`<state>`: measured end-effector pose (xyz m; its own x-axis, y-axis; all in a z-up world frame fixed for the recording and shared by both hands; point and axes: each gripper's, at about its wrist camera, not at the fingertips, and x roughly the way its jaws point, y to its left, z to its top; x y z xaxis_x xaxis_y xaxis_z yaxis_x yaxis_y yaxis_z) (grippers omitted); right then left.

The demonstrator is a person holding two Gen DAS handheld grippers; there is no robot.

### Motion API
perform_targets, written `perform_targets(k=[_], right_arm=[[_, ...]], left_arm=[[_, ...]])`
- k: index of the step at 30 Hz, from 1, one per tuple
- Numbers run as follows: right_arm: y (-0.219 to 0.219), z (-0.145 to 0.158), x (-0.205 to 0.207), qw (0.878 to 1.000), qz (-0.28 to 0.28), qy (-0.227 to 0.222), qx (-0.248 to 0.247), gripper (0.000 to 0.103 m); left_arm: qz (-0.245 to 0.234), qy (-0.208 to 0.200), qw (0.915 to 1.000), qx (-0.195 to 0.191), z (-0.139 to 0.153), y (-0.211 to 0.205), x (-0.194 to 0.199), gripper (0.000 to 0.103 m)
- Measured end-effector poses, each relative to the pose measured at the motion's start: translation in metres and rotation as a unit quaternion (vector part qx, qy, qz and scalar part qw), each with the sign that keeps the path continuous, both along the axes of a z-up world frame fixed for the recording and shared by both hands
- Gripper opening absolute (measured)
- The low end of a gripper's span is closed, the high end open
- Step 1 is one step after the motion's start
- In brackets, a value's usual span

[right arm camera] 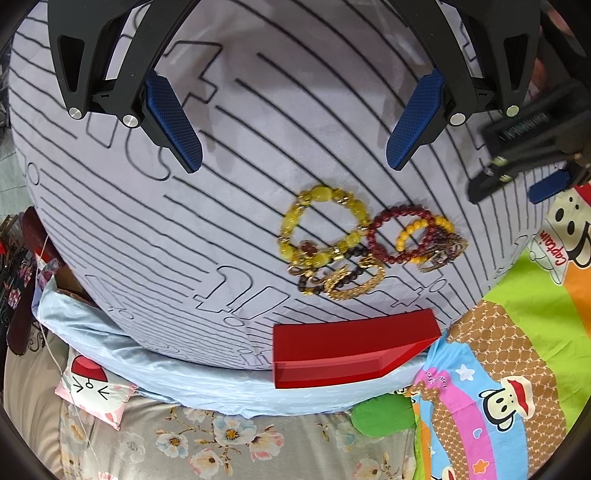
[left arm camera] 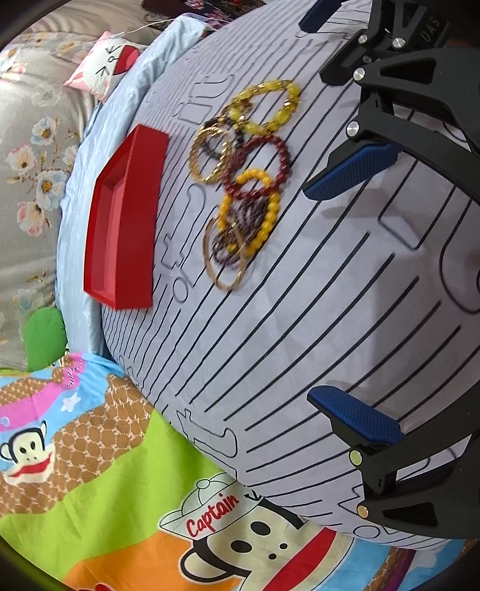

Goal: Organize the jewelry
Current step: 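Grasp the thin rose-gold bangle with the left tool while the right tool grasps the gold braided cuff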

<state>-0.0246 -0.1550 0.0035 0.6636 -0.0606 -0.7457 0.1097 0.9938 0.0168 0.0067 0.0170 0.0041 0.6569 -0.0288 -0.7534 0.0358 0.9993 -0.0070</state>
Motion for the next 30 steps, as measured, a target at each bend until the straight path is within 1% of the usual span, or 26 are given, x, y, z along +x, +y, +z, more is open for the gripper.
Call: perform_targets(k=[2, 5, 7, 11, 16, 19, 23, 25, 27, 29, 30], right_arm=[[-0.005, 0.0, 0.003, 1.0, -0.004, 0.003, 0.006, 0.096], [-0.009, 0.001, 0.009, 1.0, -0.006, 0.008, 0.019, 0.096], [-0.01, 0.002, 0.013, 1.0, -0.004, 0.008, 0.024, 0.096], [-0.003, 0.003, 0.02, 1.0, 0.007, 0.007, 0.005, 0.096], [-0.002, 0.0, 0.027, 1.0, 0.012, 0.011, 0.009, 0.096], [-0.004, 0.0, 0.031, 1.0, 0.011, 0.011, 0.011, 0.096], [-0.005, -0.001, 0.035, 1.0, 0.012, 0.014, 0.016, 0.096], [-0.003, -0.003, 0.036, 1.0, 0.015, 0.015, 0.016, 0.096], [-0.002, -0.003, 0.037, 1.0, 0.016, 0.015, 0.016, 0.096], [-0.002, -0.002, 0.038, 1.0, 0.016, 0.014, 0.017, 0.096], [-0.002, -0.003, 0.039, 1.0, 0.016, 0.014, 0.017, 0.096]], left_arm=[[0.002, -0.001, 0.9998, -0.018, 0.005, 0.008, 0.007, 0.096], [0.0, 0.014, 0.9993, -0.034, 0.007, 0.012, 0.021, 0.096], [0.003, 0.014, 0.9993, -0.034, 0.008, 0.013, 0.031, 0.096], [-0.002, 0.017, 0.9992, -0.036, 0.009, 0.007, 0.046, 0.096], [-0.018, 0.032, 0.9992, -0.016, 0.003, -0.01, 0.069, 0.096], [-0.02, 0.04, 0.9987, -0.023, -0.002, -0.012, 0.078, 0.096], [-0.027, 0.042, 0.9983, -0.032, -0.004, -0.015, 0.084, 0.095], [-0.035, 0.043, 0.9979, -0.035, -0.005, -0.017, 0.085, 0.09], [-0.041, 0.049, 0.9972, -0.039, -0.008, -0.018, 0.087, 0.08], [-0.04, 0.047, 0.9972, -0.042, -0.009, -0.017, 0.088, 0.078], [-0.043, 0.046, 0.9971, -0.043, -0.009, -0.017, 0.088, 0.075]])
